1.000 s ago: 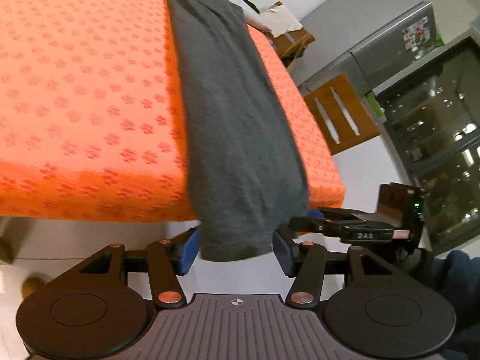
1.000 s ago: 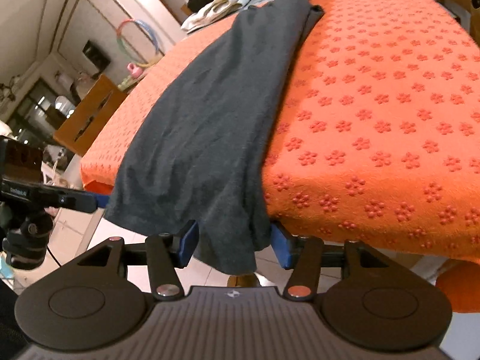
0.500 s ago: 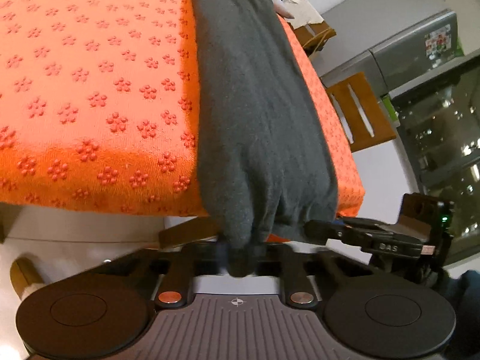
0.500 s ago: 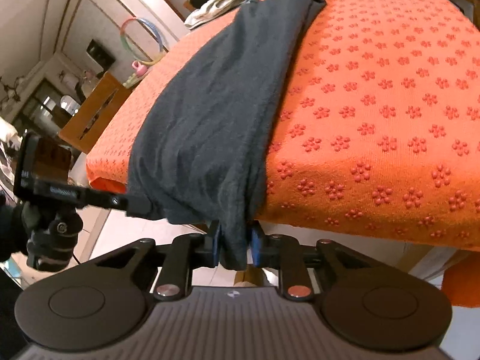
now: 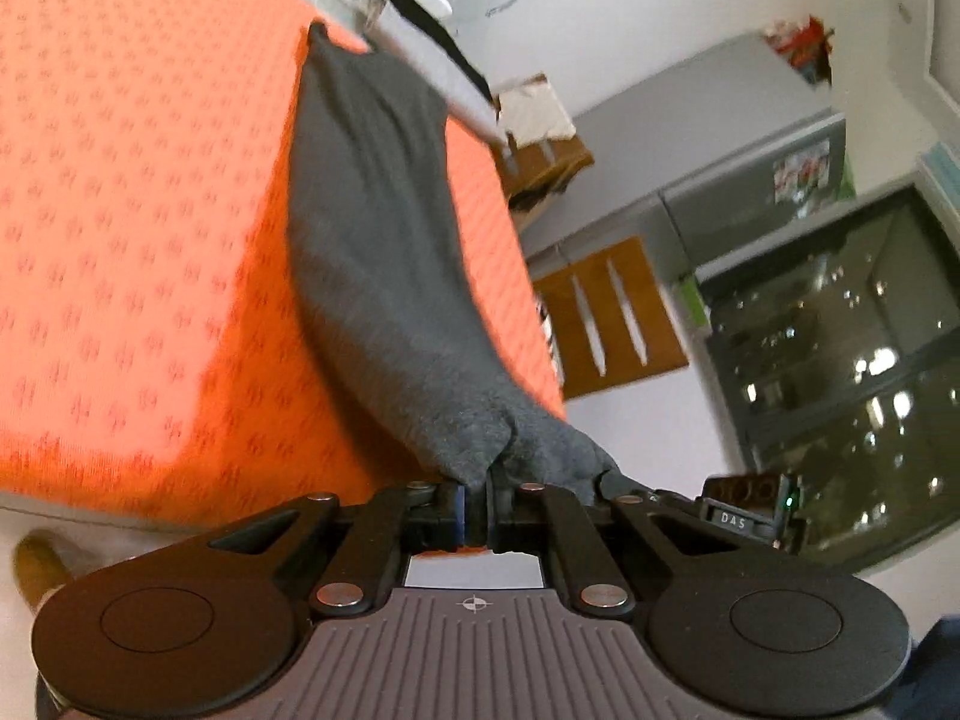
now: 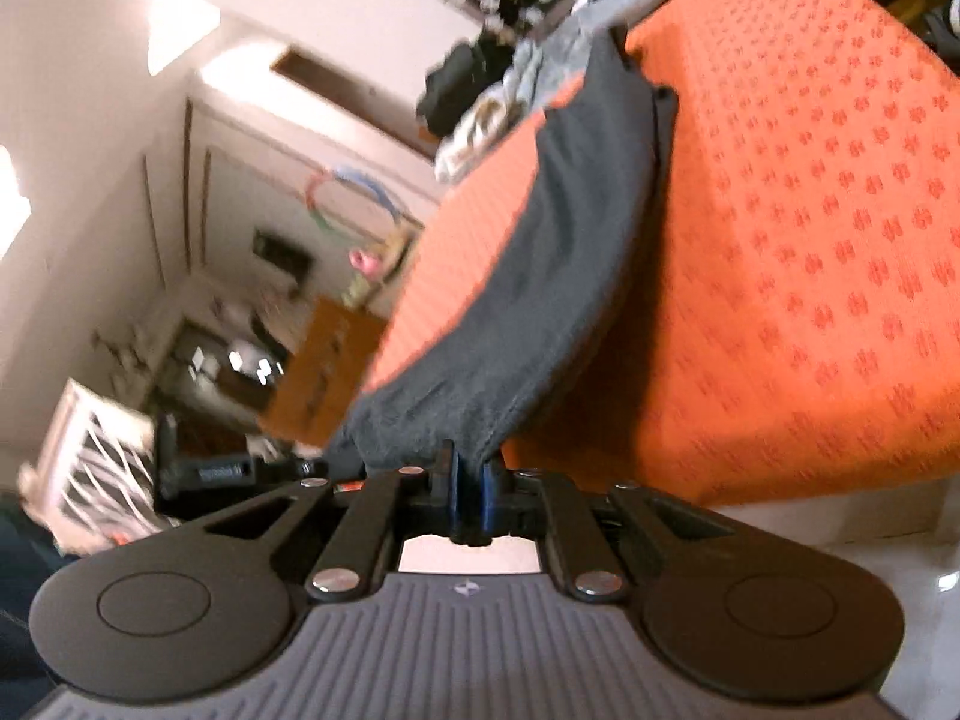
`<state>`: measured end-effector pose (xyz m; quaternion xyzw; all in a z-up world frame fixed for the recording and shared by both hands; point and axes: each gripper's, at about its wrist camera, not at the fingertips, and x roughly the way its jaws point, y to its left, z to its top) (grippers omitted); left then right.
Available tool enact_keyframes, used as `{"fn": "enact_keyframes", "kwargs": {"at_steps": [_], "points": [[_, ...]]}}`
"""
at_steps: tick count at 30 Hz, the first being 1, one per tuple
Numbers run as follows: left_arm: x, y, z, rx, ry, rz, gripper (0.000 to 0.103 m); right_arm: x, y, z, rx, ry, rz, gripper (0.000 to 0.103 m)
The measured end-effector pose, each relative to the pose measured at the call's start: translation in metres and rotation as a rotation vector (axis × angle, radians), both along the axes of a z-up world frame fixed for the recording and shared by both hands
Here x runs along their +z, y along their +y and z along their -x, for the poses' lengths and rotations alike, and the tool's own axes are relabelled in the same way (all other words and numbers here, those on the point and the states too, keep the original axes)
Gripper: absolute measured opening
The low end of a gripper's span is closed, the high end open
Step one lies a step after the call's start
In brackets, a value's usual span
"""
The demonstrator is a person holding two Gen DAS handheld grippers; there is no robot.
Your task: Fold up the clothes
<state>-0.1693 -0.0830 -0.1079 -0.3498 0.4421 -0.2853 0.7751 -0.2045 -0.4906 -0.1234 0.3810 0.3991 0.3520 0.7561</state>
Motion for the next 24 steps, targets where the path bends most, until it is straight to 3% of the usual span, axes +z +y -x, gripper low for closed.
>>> {"fn": "enact_keyframes", "kwargs": {"at_steps": [4,11,15,18,20,21,22,24], "points": [[0.007,0.004,-0.029,0.060,0.049,0.014,0.009,0.016,-0.002,-0.037,-0.068,0.076,-0.018,0.009],[-0.014,0.008,-0.108,0.146,0.183,0.014,0.009,0.005,0.005,-0.104,-0.162,0.269,0.026,0.009],[-0.031,0.010,-0.151,0.154,0.254,0.004,0.009,-0.006,0.016,-0.144,-0.189,0.307,0.087,0.010],[-0.036,0.010,-0.171,0.152,0.251,0.001,0.011,-0.017,0.022,-0.168,-0.218,0.318,0.127,0.018],[-0.034,0.012,-0.180,0.155,0.232,0.018,0.021,-0.022,0.022,-0.180,-0.244,0.324,0.141,0.029],[-0.034,0.013,-0.185,0.157,0.223,0.027,0.031,-0.022,0.021,-0.186,-0.264,0.319,0.148,0.033],[-0.033,0.014,-0.190,0.159,0.213,0.035,0.043,-0.022,0.019,-0.189,-0.283,0.308,0.156,0.034],[-0.024,0.020,-0.193,0.193,0.178,0.061,0.051,-0.014,0.016,-0.191,-0.310,0.267,0.179,0.035]]}}
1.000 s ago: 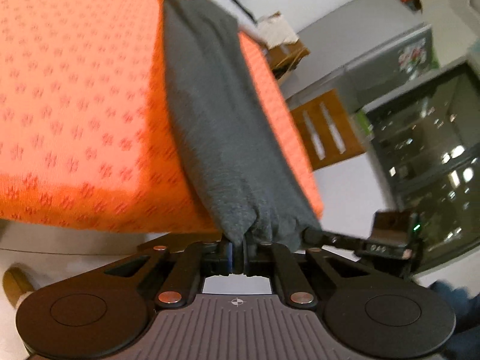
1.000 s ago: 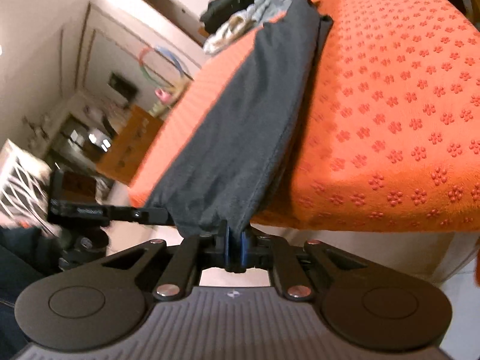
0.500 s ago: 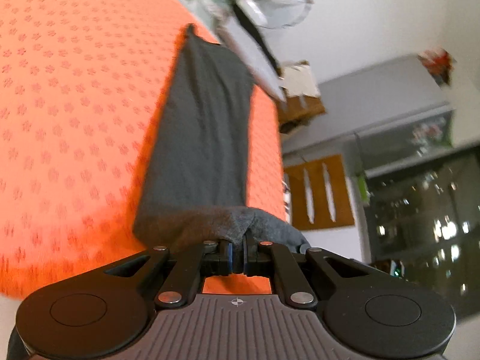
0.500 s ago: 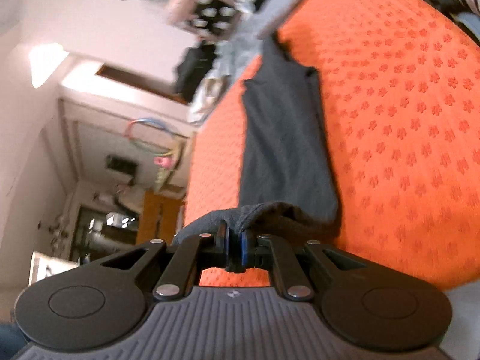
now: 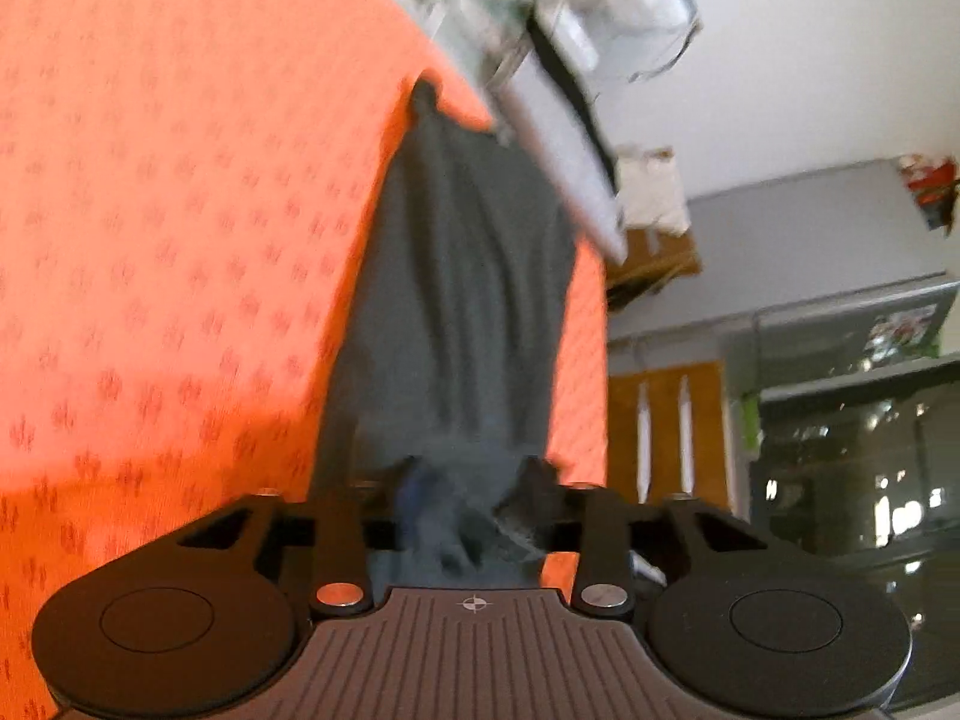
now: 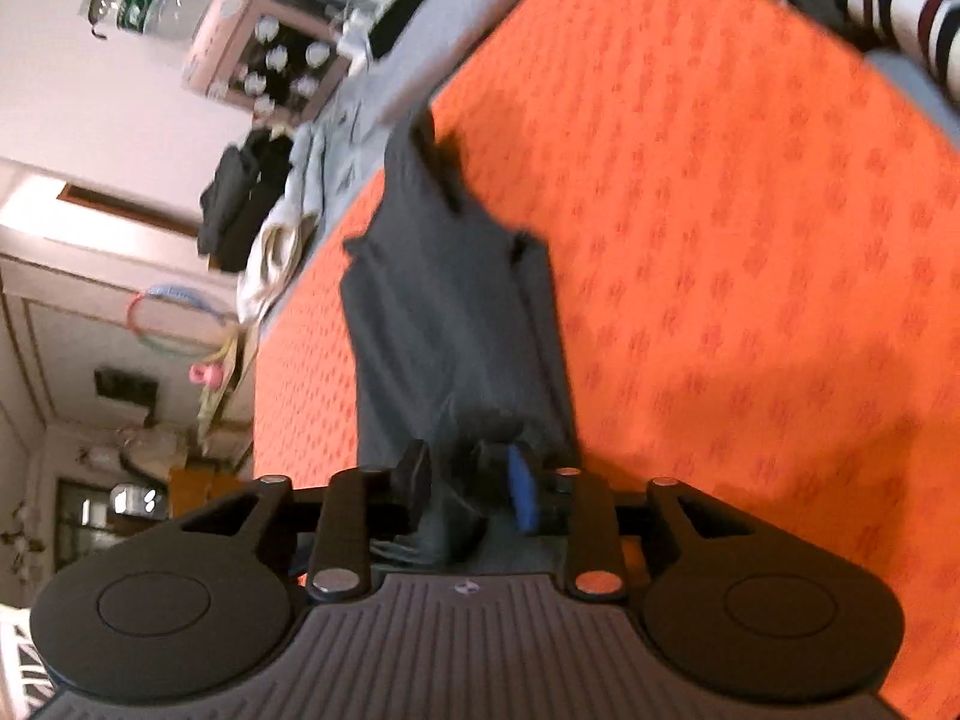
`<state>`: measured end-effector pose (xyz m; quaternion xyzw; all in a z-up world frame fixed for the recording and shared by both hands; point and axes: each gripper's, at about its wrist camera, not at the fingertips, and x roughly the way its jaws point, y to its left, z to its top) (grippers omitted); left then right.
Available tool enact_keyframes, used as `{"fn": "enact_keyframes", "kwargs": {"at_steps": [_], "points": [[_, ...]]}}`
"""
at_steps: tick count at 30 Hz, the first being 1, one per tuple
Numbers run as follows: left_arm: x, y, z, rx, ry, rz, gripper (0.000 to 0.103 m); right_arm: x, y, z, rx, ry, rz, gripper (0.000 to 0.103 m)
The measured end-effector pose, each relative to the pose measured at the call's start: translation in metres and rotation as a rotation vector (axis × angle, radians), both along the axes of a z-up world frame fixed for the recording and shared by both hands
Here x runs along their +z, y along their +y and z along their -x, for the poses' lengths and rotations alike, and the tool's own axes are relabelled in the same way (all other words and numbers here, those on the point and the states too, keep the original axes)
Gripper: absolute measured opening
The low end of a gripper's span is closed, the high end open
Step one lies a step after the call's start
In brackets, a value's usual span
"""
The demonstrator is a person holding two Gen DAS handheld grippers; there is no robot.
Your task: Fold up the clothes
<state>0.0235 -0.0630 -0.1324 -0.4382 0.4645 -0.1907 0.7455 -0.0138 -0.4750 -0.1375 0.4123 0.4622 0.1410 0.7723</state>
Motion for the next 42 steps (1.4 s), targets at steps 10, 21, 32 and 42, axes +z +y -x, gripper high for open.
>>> {"fn": "enact_keyframes", "kwargs": {"at_steps": [10,21,32,42], "points": [[0.039,-0.003,0.035,-0.015,-0.139,-0.284,0.057,0.043,0.012,0.021,0.272,-0.154,0.308,0.040],[0.018,-0.042,0.067,-0.064,-0.150,-0.486,0.058,0.021,0.042,0.019,0.463,-0.268,0.501,0.045],[0.019,-0.051,0.056,0.038,-0.153,-0.535,0.029,0.018,0.072,-0.003,0.694,-0.393,0.632,0.004],[0.004,-0.036,0.049,0.129,-0.057,-0.501,0.010,0.054,0.061,-0.016,0.692,-0.501,0.584,0.004]]}}
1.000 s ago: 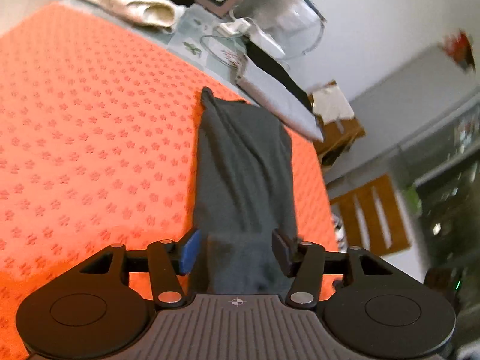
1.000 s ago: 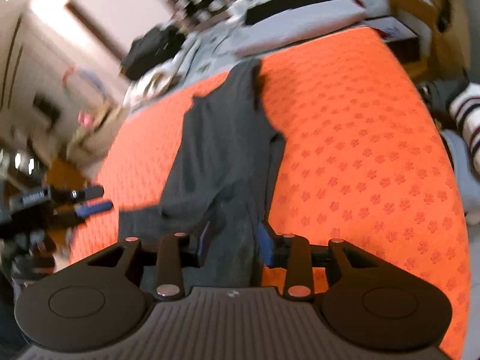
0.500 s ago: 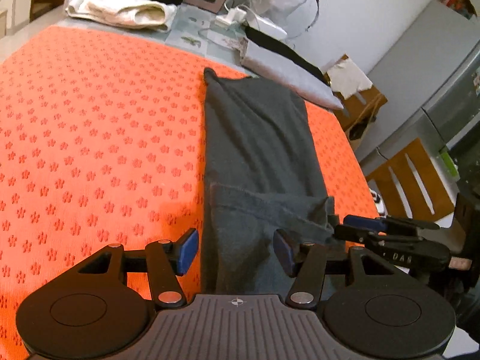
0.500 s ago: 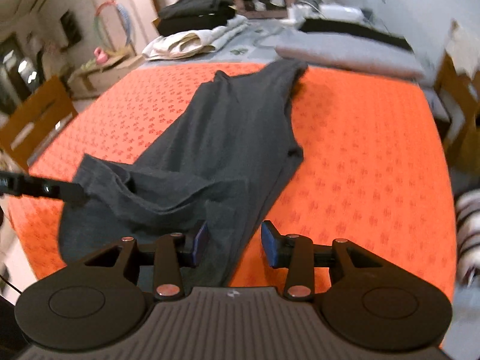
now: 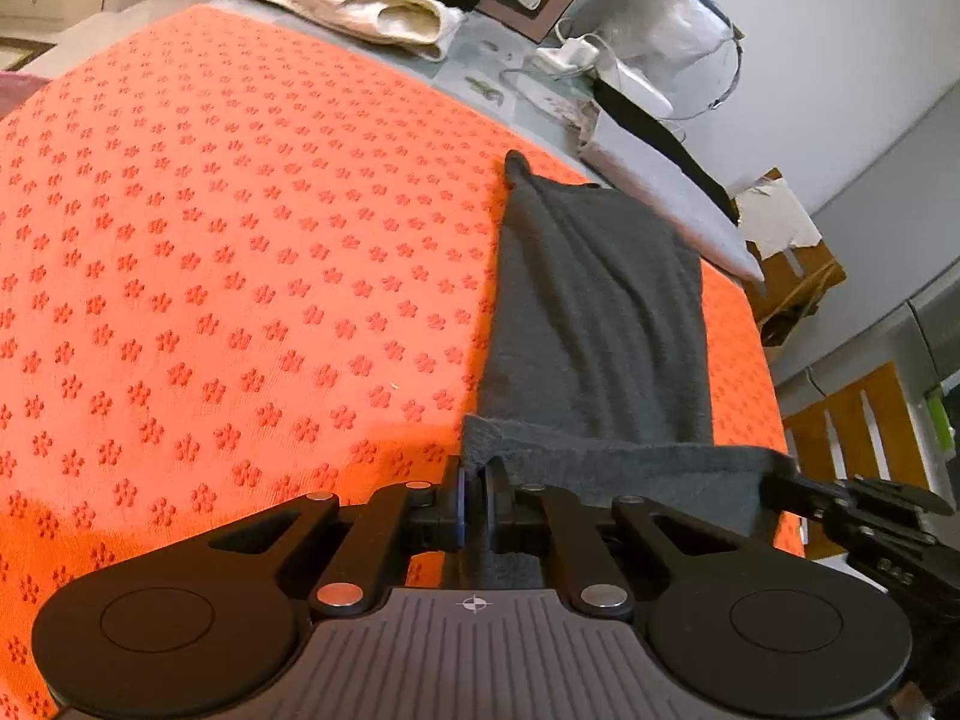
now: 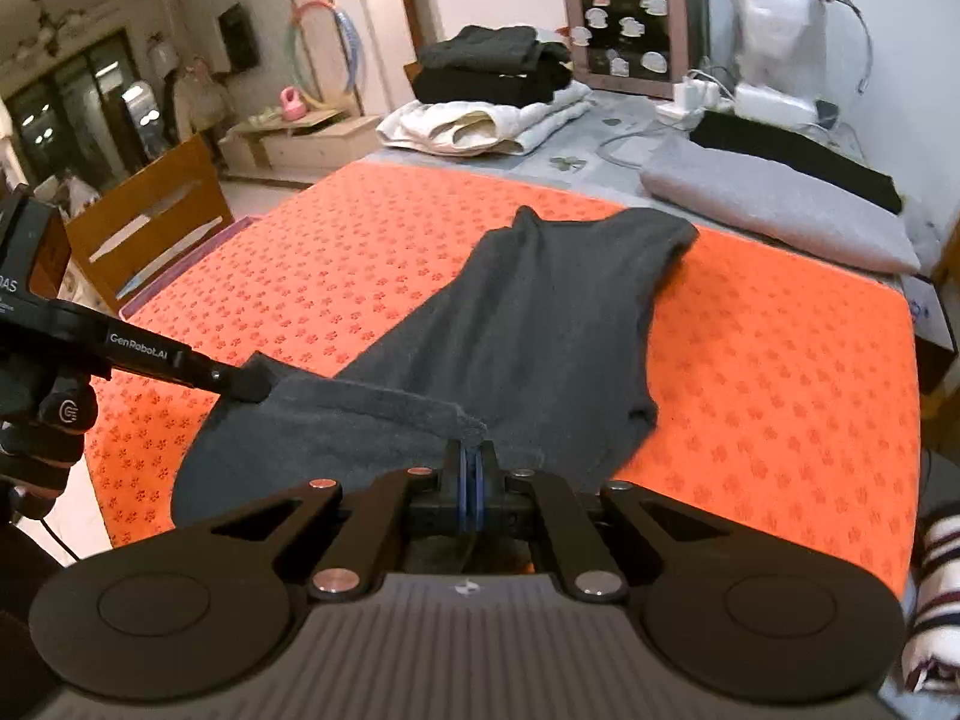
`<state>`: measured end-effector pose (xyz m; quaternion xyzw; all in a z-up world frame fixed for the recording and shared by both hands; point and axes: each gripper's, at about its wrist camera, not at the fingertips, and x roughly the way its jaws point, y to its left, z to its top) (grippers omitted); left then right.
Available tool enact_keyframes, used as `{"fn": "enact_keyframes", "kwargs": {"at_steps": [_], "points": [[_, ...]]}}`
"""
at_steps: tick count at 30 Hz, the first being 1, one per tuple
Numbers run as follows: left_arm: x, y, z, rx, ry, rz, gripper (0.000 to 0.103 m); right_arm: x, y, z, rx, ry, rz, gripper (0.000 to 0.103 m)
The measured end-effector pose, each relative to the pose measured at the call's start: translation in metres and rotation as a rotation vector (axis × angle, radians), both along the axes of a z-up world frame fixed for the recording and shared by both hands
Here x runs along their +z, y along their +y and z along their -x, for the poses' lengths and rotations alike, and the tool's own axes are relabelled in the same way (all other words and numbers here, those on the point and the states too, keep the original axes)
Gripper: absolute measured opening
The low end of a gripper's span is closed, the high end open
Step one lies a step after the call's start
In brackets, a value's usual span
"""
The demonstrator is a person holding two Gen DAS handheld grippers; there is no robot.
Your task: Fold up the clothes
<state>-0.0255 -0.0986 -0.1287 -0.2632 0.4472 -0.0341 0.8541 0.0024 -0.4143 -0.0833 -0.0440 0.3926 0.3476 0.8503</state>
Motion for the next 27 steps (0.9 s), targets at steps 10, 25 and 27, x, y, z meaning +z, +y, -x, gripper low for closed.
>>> {"fn": "enact_keyframes", "kwargs": {"at_steps": [10,25,27], "points": [[0.008,0.012,0.015,0.021,-0.039,0.072,0.032,-0.024,-0.005,-0.007,-0.050,0.078,-0.041,0.021],[-0.002,-0.003,0.040,-0.191,0.009,0.077,0.054,-0.052,-0.033,0.037,-0.171,0.313,-0.189,0.041],[-0.006,-0.004,0.040,-0.198,0.019,0.070,0.054,-0.053,-0.030,0.039,-0.162,0.323,-0.194,0.040]]}}
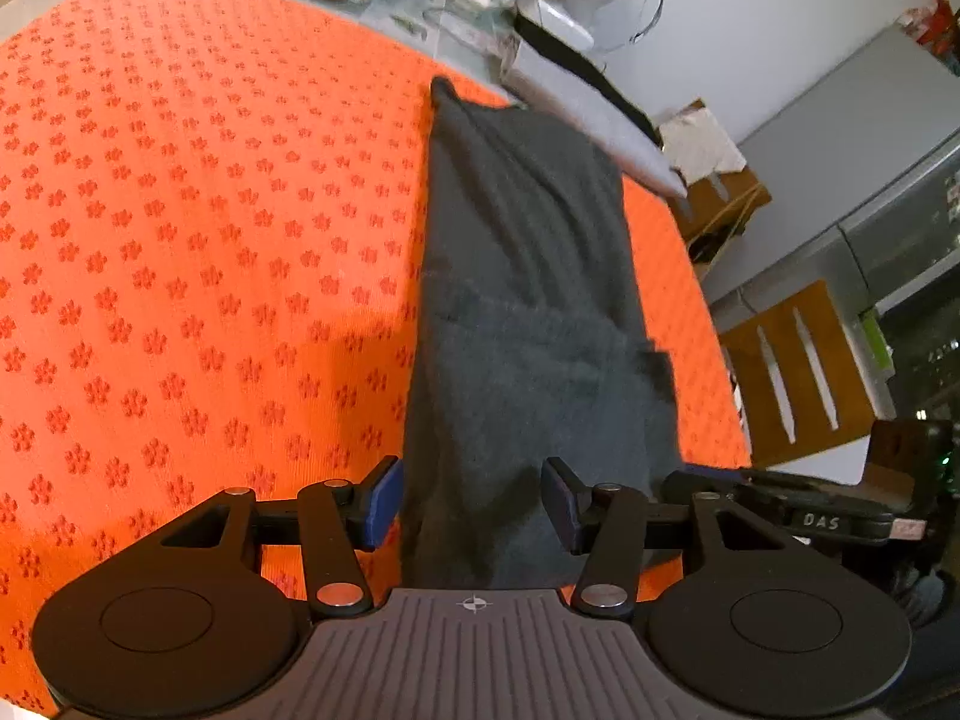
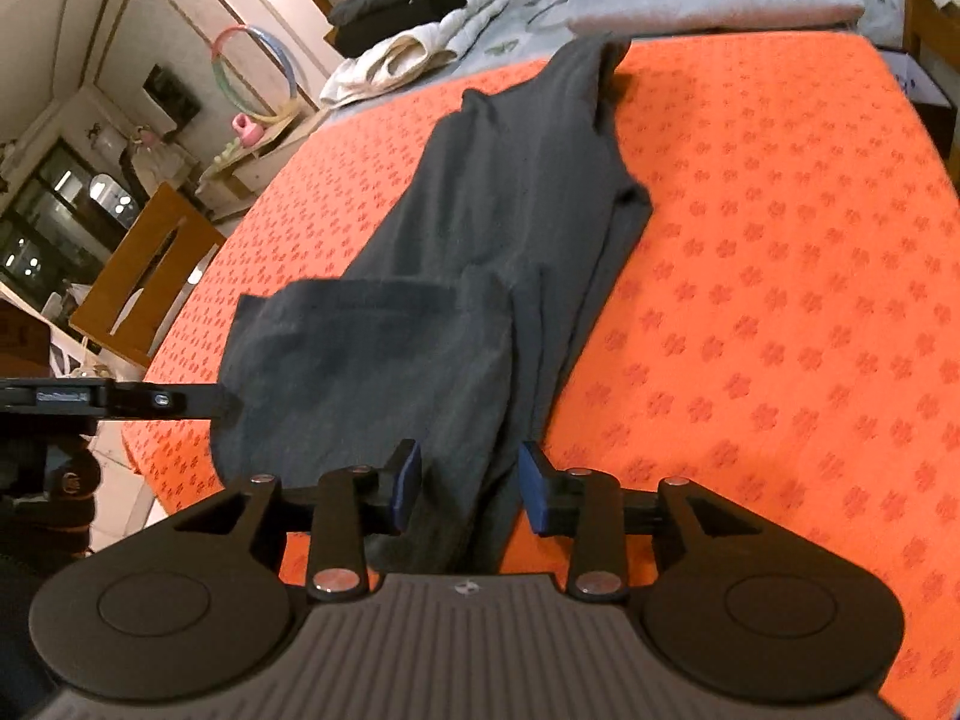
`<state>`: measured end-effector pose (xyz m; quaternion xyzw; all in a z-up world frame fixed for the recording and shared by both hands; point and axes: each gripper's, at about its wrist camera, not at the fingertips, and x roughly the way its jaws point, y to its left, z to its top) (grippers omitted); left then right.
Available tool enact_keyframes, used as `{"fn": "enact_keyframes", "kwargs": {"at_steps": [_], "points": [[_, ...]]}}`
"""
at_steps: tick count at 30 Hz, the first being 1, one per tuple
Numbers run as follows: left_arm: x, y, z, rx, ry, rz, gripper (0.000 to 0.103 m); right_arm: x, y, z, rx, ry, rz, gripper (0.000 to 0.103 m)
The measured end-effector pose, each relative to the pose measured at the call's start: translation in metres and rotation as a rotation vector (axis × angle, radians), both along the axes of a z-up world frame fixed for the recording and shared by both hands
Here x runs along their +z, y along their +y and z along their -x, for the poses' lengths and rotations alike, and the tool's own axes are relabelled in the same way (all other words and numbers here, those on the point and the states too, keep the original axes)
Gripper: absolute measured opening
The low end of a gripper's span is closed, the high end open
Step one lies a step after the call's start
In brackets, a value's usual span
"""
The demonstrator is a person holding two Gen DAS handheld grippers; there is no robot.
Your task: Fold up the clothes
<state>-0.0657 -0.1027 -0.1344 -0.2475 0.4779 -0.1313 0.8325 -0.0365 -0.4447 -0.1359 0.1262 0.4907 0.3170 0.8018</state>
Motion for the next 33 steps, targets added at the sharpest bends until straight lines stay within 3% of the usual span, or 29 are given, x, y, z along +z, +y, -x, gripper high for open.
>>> {"fn": "enact_keyframes", "kwargs": {"at_steps": [9,16,27,28,29,30,33], "points": [[-0.003,-0.001,0.000,-0.009,0.014,-0.015,0.054,-0.008,0.001,-0.014,-0.061,-0.032,0.010,0.039],[-0.002,0.001,0.004,-0.012,0.016,-0.028,0.054,-0.007,0.010,-0.027,-0.040,-0.079,0.005,0.039],[-0.002,0.003,0.002,-0.020,0.004,-0.011,0.056,-0.016,0.003,-0.015,-0.035,-0.022,-0.052,0.038],[-0.004,0.002,0.000,-0.027,0.008,-0.005,0.056,-0.017,0.002,-0.015,-0.038,-0.012,-0.061,0.034],[-0.006,0.002,-0.002,-0.036,0.013,0.004,0.056,-0.017,0.000,-0.014,-0.041,-0.004,-0.076,0.020],[-0.008,0.001,-0.005,-0.043,0.020,0.012,0.054,-0.016,-0.001,-0.014,-0.044,0.004,-0.093,0.013],[-0.010,0.002,-0.008,-0.053,0.026,0.040,0.037,-0.013,-0.003,-0.010,-0.055,0.025,-0.118,0.006]]}}
